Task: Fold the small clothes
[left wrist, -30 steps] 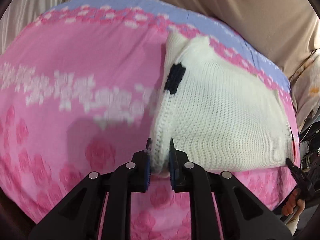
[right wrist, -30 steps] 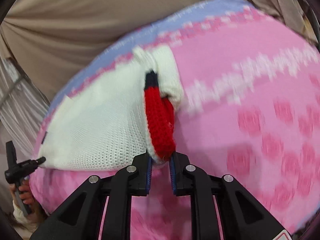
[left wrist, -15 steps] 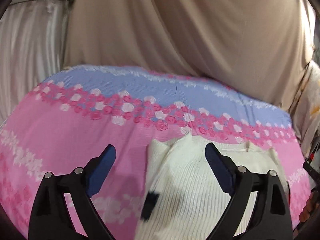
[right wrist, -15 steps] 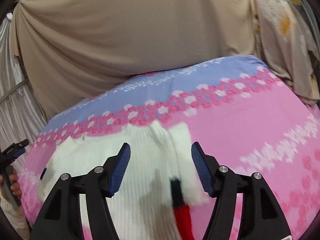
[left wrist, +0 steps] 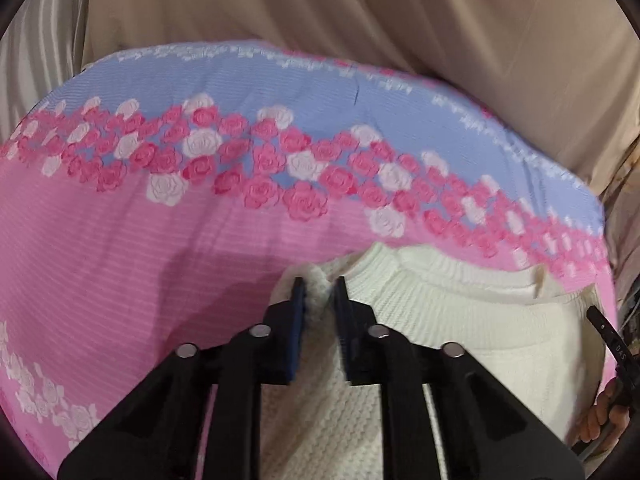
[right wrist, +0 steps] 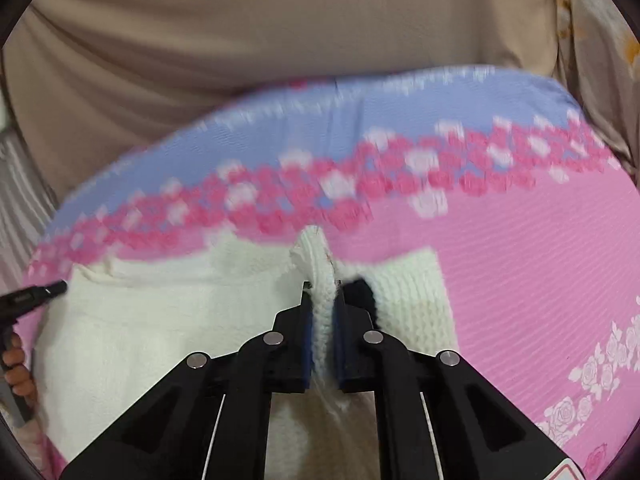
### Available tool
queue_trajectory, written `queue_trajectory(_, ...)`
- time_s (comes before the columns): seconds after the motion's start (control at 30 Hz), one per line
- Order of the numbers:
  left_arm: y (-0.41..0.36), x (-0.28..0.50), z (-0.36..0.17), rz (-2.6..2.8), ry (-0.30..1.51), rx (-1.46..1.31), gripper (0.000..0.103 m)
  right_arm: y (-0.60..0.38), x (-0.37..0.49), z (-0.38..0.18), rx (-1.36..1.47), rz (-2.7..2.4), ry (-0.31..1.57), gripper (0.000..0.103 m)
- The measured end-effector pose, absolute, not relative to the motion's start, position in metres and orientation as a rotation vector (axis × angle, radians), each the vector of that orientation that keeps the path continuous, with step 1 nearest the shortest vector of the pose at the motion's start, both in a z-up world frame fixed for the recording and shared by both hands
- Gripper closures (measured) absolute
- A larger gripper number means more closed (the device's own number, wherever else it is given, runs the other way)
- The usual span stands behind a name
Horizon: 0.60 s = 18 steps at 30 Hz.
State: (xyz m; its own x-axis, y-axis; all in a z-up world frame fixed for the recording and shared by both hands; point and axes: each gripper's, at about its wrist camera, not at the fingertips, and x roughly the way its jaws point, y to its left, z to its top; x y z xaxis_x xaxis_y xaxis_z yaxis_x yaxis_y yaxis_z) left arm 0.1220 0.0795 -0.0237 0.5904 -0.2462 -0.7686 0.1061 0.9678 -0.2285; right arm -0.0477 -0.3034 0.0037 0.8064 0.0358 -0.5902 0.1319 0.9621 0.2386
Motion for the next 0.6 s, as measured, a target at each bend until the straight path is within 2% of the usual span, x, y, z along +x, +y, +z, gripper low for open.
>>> queue_trajectory(0.07, 0.084, 0.115, -0.003, -0.209, 0.856, -0.187, 0.092, -0.309, -0.068, 0.03, 0.321, -0.006, 0.506, 0.096)
queue_trajectory(0.13, 0.089, 0.113, 0.002, -0.192, 0.833, -0.194, 0.093, -0.322, -0.069, 0.033, 0.358, -0.032, 0.478, 0.096)
queue_trajectory(0.2, 0.089, 0.121, -0.012, -0.142, 0.857, -0.164, 0.097, -0.339, -0.048, 0.004, 0.375, -0.11, 0.583, 0.096)
queue_trajectory(0.3, 0.09, 0.136, -0.046, -0.09, 0.924, -0.149, 0.097, -0.355, -0.024, -0.051, 0.458, -0.119, 0.765, 0.096)
queue_trajectory(0.4, 0.091, 0.131, -0.039, -0.092, 0.899, -0.143, 0.097, -0.35, -0.034, -0.035, 0.45, -0.102, 0.732, 0.094)
queue_trajectory(0.47, 0.093, 0.123, -0.027, -0.106, 0.885, -0.15, 0.096, -0.343, -0.049, -0.019, 0.438, -0.133, 0.686, 0.088)
queue_trajectory(0.6, 0.088, 0.077, 0.01, -0.172, 0.817, -0.159, 0.095, -0.302, -0.09, 0.014, 0.359, -0.077, 0.591, 0.085)
